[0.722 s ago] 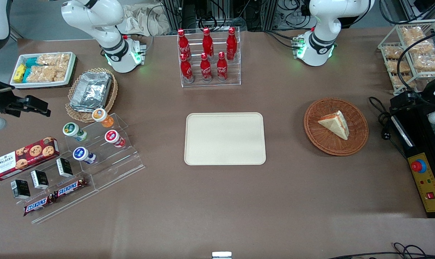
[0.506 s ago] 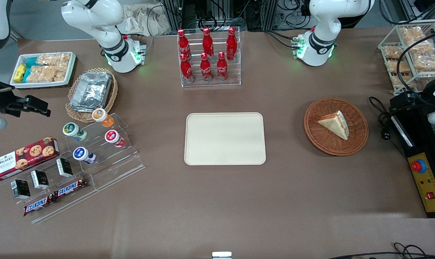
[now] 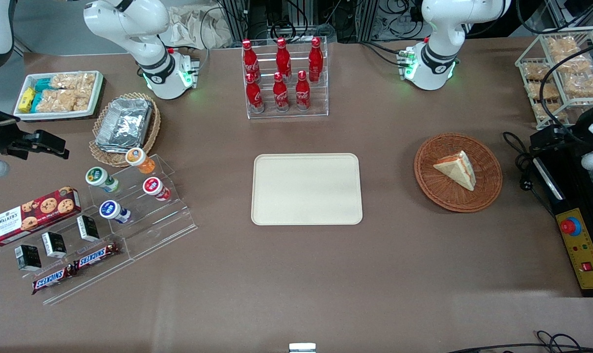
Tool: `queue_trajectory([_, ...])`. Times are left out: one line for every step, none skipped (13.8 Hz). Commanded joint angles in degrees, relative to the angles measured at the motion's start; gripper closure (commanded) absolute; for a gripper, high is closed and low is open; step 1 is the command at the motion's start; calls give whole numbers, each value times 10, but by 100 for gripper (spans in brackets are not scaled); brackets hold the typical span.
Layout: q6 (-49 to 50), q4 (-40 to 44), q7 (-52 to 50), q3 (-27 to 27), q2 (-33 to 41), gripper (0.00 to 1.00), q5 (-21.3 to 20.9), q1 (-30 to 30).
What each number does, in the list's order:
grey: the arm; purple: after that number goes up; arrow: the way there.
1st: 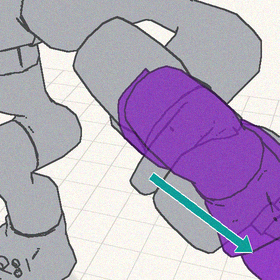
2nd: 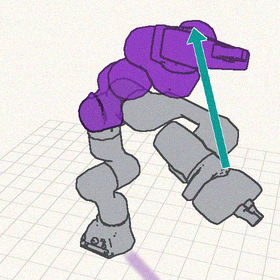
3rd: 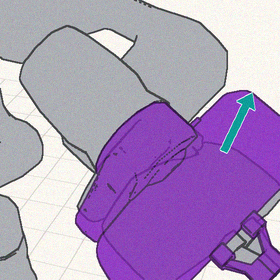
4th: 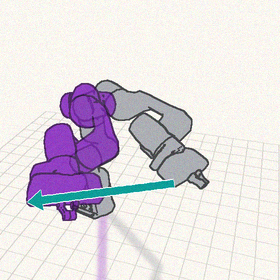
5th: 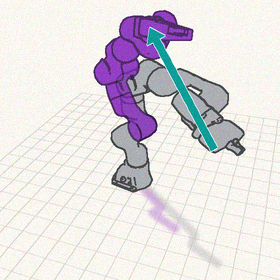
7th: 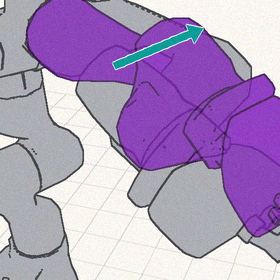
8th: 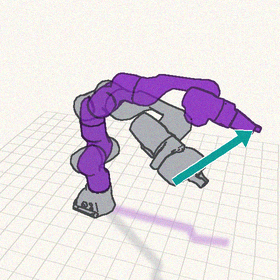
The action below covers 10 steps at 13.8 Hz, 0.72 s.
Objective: Place sandwich from basket to tray
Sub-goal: 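Move the left gripper toward the wicker basket with the sandwich, then lower the open left gripper over the wrapped sandwich in the basket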
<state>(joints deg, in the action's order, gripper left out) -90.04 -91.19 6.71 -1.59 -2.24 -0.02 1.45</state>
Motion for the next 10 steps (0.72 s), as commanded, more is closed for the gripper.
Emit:
queue_trajectory([8,2,-7,4,0,0,1,3])
queue_trajectory([14,2,-10,4,0,0,1,1])
queue_trajectory([15,-2,-10,4,0,0,1,1])
queue_trajectory([15,-8,-11,4,3,0,1,1])
queue_trajectory([15,-18,-12,4,7,0,1,1])
queue_trajectory([15,-32,-12,4,11,0,2,1])
queue_trajectory([14,-52,-15,4,22,0,5,2])
queue_trajectory([8,-77,-25,3,35,0,8,3])
queue_trajectory([3,-101,-30,3,46,0,8,4])
queue_trajectory([-2,-125,-34,3,58,0,8,4])
